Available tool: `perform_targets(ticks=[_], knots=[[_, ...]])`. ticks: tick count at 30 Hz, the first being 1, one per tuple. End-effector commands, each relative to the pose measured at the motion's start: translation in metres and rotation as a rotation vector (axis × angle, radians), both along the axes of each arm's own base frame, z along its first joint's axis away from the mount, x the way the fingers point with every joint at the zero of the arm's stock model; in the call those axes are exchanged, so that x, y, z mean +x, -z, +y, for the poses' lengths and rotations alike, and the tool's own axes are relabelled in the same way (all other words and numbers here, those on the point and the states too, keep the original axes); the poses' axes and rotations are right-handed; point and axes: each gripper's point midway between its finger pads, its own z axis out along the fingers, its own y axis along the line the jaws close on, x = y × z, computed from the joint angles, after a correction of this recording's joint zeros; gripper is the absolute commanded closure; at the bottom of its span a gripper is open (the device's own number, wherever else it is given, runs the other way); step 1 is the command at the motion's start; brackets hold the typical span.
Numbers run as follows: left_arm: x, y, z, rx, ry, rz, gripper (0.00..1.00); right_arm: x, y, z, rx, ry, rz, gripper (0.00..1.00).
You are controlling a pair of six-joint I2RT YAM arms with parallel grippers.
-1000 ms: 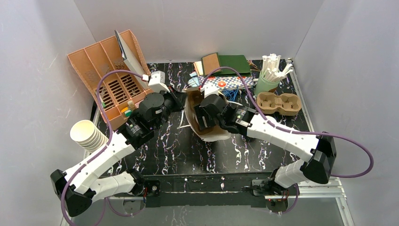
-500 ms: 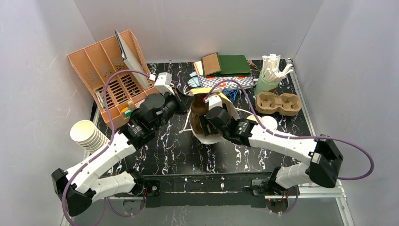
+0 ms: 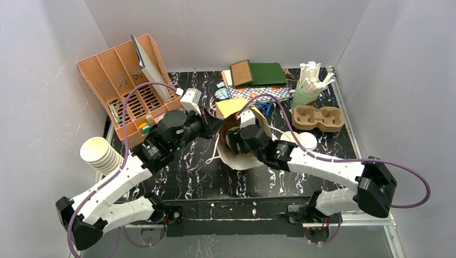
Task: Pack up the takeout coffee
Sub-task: Place the coffee cup on the cup tray.
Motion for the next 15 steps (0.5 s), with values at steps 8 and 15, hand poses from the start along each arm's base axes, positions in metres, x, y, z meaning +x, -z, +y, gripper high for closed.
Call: perform_targets(ticks=[8, 15], knots=[[-0.03, 0.021, 0.012, 0.098, 0.086, 0.059, 1.0, 0.006, -0.002, 0.011, 0.057, -0.009, -0.039, 0.61], [-0.041, 0.034, 0.023, 0.187, 0.1, 0.119, 1.0, 0.003, 0.02, 0.017, 0.043, -0.055, 0.002, 0.62]])
